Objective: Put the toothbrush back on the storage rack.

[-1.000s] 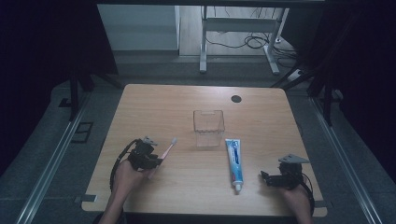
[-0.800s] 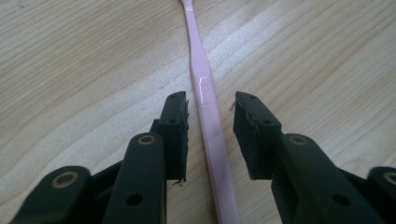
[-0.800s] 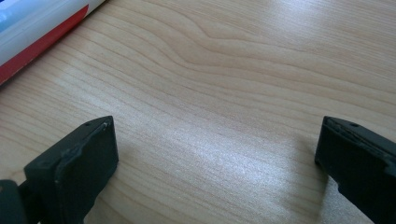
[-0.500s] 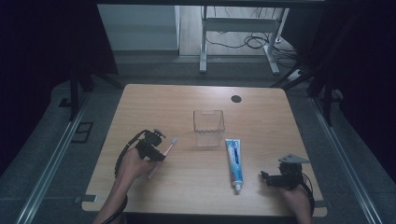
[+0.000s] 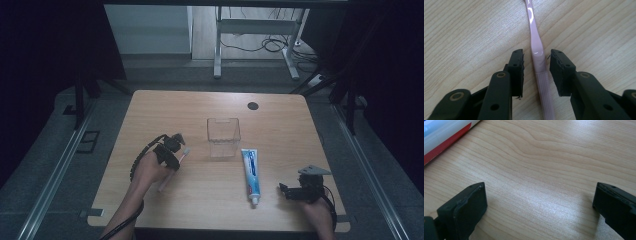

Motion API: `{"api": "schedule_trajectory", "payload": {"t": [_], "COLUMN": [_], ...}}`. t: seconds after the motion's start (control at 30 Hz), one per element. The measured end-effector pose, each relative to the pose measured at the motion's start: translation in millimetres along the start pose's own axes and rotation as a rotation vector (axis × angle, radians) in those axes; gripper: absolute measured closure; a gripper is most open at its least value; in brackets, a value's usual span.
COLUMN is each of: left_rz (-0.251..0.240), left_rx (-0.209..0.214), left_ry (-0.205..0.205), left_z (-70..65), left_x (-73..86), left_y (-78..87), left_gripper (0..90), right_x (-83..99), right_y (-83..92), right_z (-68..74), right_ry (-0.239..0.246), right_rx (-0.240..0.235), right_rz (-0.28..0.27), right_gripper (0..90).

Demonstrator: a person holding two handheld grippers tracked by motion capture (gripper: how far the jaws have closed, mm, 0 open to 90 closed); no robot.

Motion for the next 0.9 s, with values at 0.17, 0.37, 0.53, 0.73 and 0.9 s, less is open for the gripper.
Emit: {"api": "schedule_trajectory", "payload": {"t": [0.17, 0.37, 0.53, 0.73, 0.9], "left_rz": [0.041, 0.058, 0.067, 0.082, 0.094], "left_rx": [-0.013, -0.008, -0.015, -0.015, -0.009], "left_ry": [0.001, 0.004, 0.004, -0.003, 0.001], "left_z": [0.6, 0.7, 0.4, -2.5, -3.1], "left_x": [-3.0, -4.1, -6.8, -9.0, -10.4], "left_y": [-3.3, -5.0, -5.5, -5.6, -5.9], "left_gripper": [64.8, 64.7, 65.8, 71.8, 77.6], "right_x": [0.0, 0.0, 0.0, 0.0, 0.0], "right_y": [0.0, 0.0, 0.0, 0.0, 0.0], "right_z": [0.0, 0.0, 0.0, 0.0, 0.0], "right_ry": [0.0, 0.0, 0.0, 0.0, 0.0], "right_rx": [0.0, 0.0, 0.0, 0.0, 0.0], "right_rz": [0.0, 0.0, 0.0, 0.0, 0.0], "right_gripper": [0.0, 0.0, 0.0, 0.0, 0.0]}}
Point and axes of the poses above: each handheld gripper's, and its own axes: y roughly backward along the jaws, x roughly out of its underside, z roughly to its left, the point moved 6 cm from there along -y, roughly forward along the jaws
